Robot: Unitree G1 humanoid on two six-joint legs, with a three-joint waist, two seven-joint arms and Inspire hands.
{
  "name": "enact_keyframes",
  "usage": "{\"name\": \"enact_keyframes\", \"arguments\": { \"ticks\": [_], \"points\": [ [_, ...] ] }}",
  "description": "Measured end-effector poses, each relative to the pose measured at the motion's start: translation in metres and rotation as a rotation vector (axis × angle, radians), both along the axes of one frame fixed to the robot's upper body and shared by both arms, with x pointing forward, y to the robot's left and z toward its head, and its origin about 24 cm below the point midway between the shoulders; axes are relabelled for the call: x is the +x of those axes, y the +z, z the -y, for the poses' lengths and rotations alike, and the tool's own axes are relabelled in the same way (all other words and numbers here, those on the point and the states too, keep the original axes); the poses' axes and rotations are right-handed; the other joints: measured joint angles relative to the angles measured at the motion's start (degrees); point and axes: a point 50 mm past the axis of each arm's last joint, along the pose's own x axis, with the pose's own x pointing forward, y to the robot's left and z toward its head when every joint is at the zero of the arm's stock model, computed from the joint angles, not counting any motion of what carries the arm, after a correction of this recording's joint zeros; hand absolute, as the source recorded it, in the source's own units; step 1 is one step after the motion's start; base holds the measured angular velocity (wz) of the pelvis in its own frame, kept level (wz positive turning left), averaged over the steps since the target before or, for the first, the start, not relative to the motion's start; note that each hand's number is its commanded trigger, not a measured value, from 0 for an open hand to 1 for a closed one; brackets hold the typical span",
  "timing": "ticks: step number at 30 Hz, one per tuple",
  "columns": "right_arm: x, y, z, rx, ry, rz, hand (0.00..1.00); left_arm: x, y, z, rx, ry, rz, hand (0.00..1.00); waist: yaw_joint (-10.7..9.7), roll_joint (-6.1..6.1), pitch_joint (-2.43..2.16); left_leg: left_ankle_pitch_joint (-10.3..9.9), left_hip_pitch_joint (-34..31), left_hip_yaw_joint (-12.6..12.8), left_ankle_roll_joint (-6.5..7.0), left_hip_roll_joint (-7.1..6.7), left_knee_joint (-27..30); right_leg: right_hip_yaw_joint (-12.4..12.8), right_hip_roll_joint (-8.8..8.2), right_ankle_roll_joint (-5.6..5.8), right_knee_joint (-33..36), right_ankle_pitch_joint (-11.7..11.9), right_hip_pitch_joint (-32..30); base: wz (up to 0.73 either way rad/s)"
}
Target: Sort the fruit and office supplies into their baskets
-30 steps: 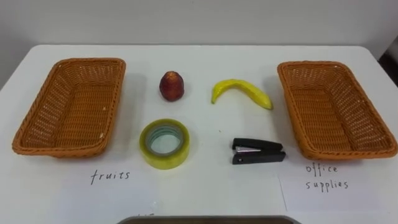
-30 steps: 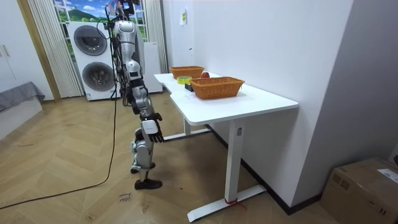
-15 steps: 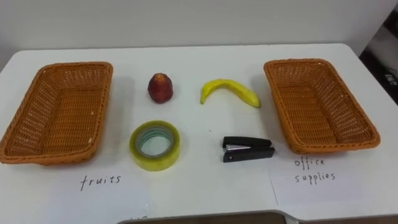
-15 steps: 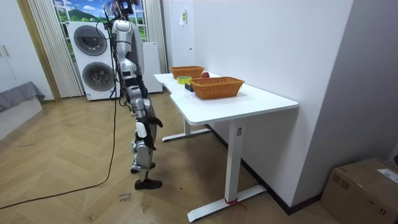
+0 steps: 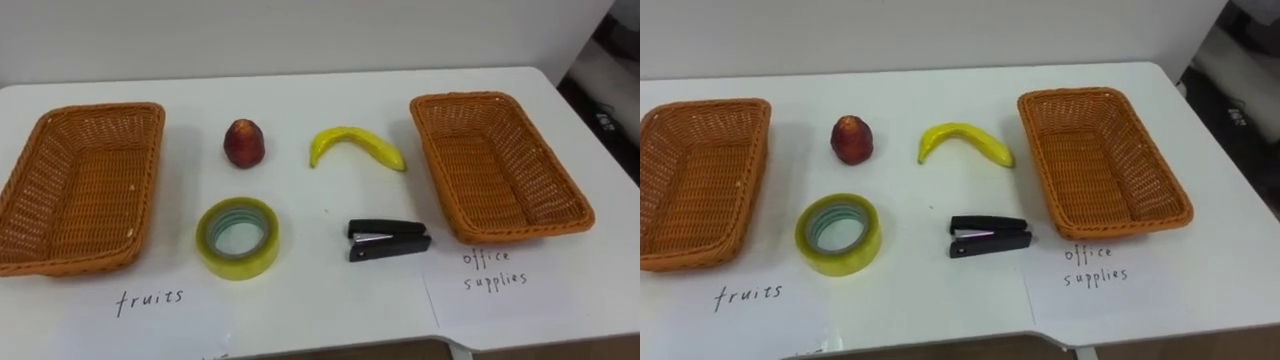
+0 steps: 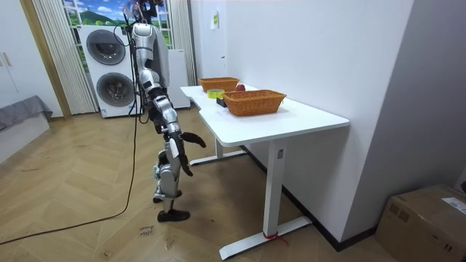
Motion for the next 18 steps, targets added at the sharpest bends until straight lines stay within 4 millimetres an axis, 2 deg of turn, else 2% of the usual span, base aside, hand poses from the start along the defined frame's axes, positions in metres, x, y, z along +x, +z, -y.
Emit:
{"name": "enact_keyframes", "arguments": {
  "ticks": [6,10,18],
  "points": [
    [0.011,0.022,0.024,-0.129,-0.082,0.014,0.0,-0.001,0.001,-0.001,0.005,-0.001,0.006,0.0,-0.1,-0.32,-0.03,0.0,0.1,0.2,0.02,-0.01,0.0,0.1,0.01,0.02,-0.1,-0.1,0.0,-0.01],
    [0.025,0.041,0.031,-0.192,-0.117,0.064,0.0,0.0,0.003,-0.002,0.009,-0.01,0.022,0.0,-0.1,-0.55,0.04,0.0,0.0,0.0,0.02,-0.04,0.0,0.1,-0.03,0.05,-0.1,-0.1,-0.3,0.0],
    [0.038,0.061,0.036,-0.266,-0.149,0.05,0.0,0.002,0.001,0.002,-0.007,-0.04,0.003,0.0,0.1,-0.85,0.09,0.0,-0.5,0.4,0.04,-0.12,0.0,0.8,0.02,0.1,0.3,-0.2,-1.0,-0.04]
  ]
}}
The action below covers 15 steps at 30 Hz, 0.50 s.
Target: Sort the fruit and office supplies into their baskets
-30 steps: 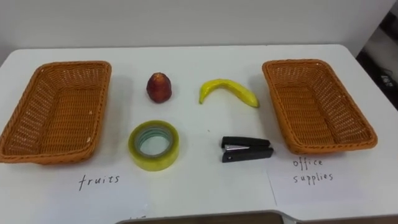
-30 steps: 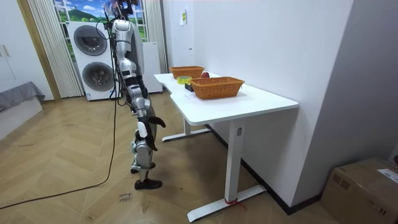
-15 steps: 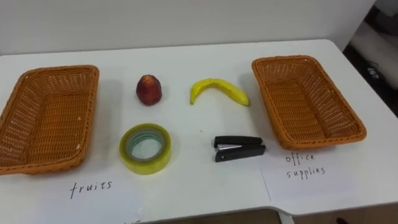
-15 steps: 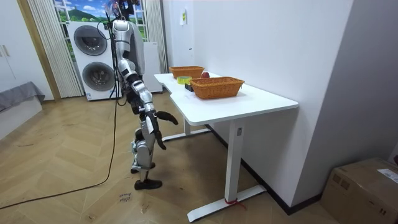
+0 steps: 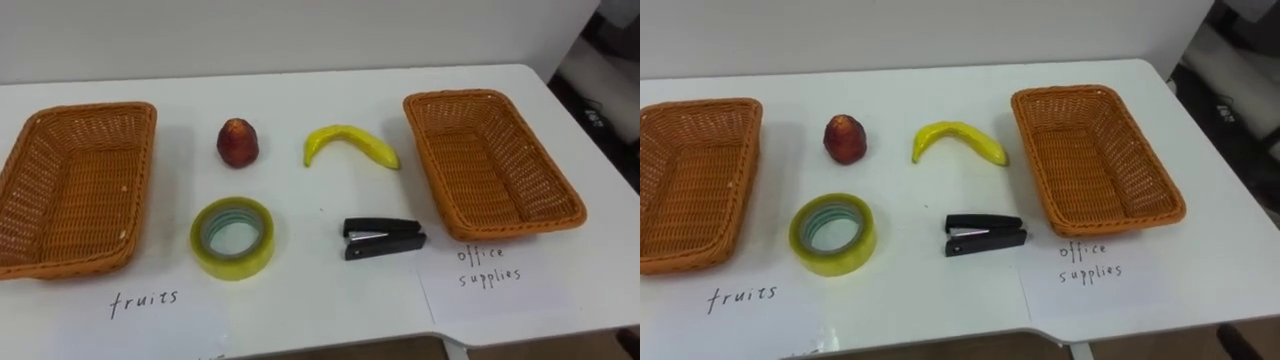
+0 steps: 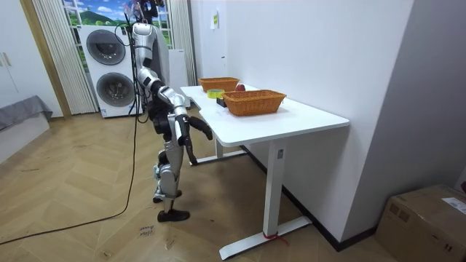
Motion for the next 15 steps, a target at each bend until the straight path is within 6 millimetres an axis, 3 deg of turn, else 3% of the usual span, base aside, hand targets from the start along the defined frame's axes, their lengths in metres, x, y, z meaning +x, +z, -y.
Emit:
{"name": "enact_keyframes", "arguments": {
  "ticks": [5,10,15],
  "points": [
    [0.009,0.019,0.006,-0.104,0.006,0.001,0.0,0.002,0.0,0.001,-0.007,-0.008,-0.001,0.0,0.0,-0.1,0.07,0.1,-0.5,0.6,0.17,-0.12,0.0,0.6,-0.14,0.0,1.5,-0.3,-1.4,-0.08],
    [0.026,0.057,0.016,-0.227,0.001,0.108,0.0,0.002,0.0,0.001,-0.019,-0.026,0.001,0.0,0.0,-0.57,0.14,0.2,-0.3,0.9,0.2,-0.1,0.0,0.7,-0.14,0.0,1.2,-0.3,-1.5,0.01],
    [0.032,0.082,0.019,-0.334,-0.041,0.145,0.0,0.0,0.0,0.001,-0.018,-0.031,-0.002,0.0,0.0,-0.53,0.17,0.2,0.0,0.8,0.2,-0.06,0.0,0.5,-0.03,0.06,0.4,-0.3,-1.0,0.01]
  ]
}}
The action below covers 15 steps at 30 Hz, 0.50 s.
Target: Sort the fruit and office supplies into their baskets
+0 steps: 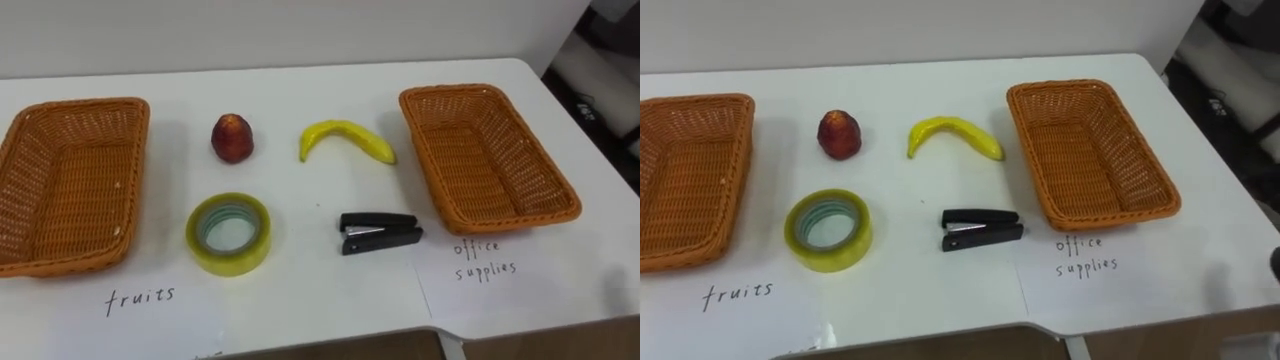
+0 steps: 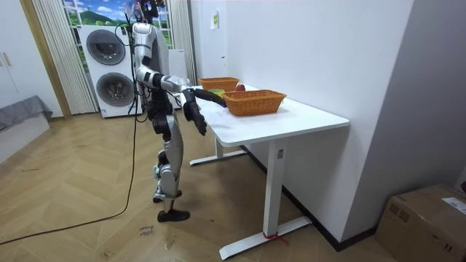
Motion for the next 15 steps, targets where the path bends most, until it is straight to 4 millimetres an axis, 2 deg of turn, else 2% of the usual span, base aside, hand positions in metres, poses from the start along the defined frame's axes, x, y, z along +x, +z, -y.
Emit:
{"name": "enact_keyframes", "arguments": {
  "ticks": [7,15],
  "points": [
    [-0.002,0.043,0.003,-0.179,-0.097,0.11,0.0,0.001,0.001,-0.003,0.018,-0.007,0.007,0.0,0.1,0.22,-0.18,0.0,-0.4,-0.1,-0.01,0.05,-0.2,-0.1,0.1,-0.06,0.3,0.0,0.2,0.0],
    [0.0,0.061,-0.001,-0.233,-0.097,0.189,0.0,0.002,0.002,-0.008,0.038,-0.039,0.012,0.0,0.2,-0.51,-0.32,0.0,-0.4,-0.1,0.0,0.02,0.0,0.1,0.07,-0.06,0.3,0.0,0.2,0.0]
  ]
}}
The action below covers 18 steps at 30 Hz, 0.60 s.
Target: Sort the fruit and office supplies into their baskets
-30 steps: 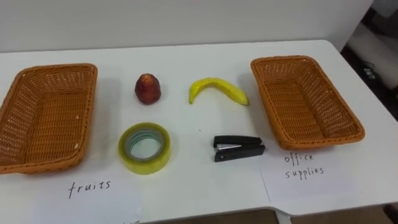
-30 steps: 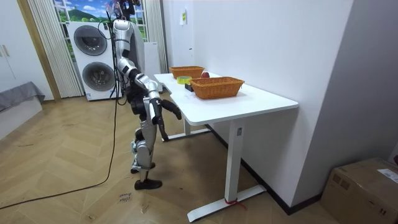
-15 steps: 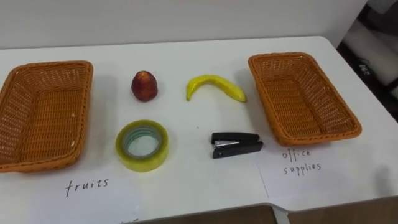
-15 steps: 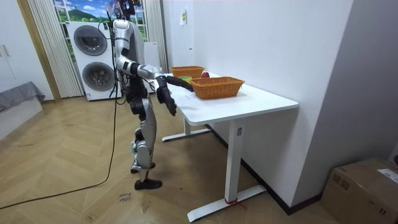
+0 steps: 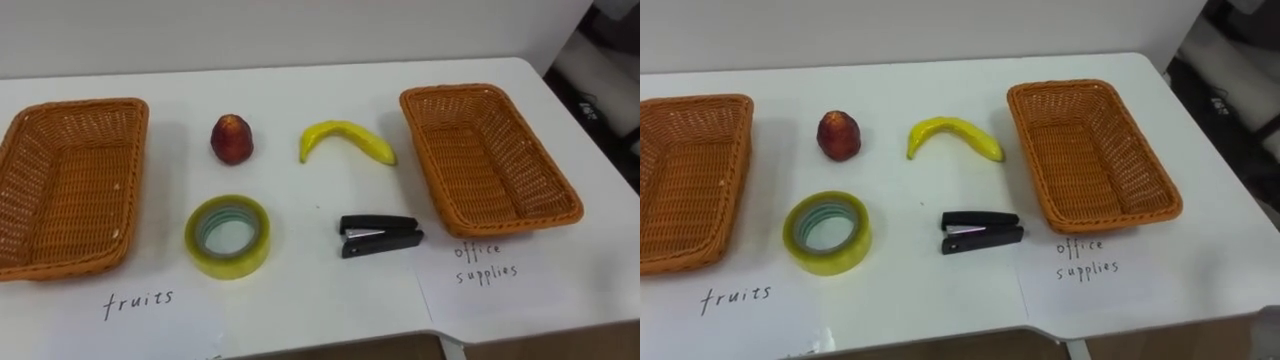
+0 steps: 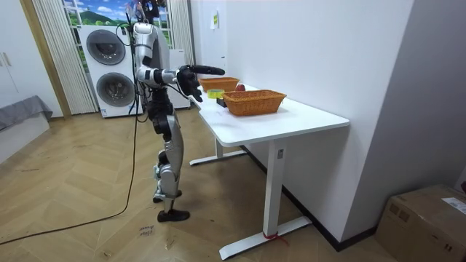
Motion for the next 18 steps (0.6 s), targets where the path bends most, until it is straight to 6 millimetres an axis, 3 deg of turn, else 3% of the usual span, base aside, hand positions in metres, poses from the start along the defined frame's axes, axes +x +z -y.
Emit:
{"name": "enact_keyframes", "arguments": {
  "ticks": [18],
  "points": [
    [0.013,0.046,-0.015,-0.217,0.134,0.111,0.0,-0.002,-0.001,0.003,0.021,-0.121,-0.047,0.0,1.6,-0.26,0.0,0.0,-0.2,0.0,0.0,0.04,0.0,0.1,0.04,-0.03,-0.1,0.1,0.0,0.0]
  ]
}}
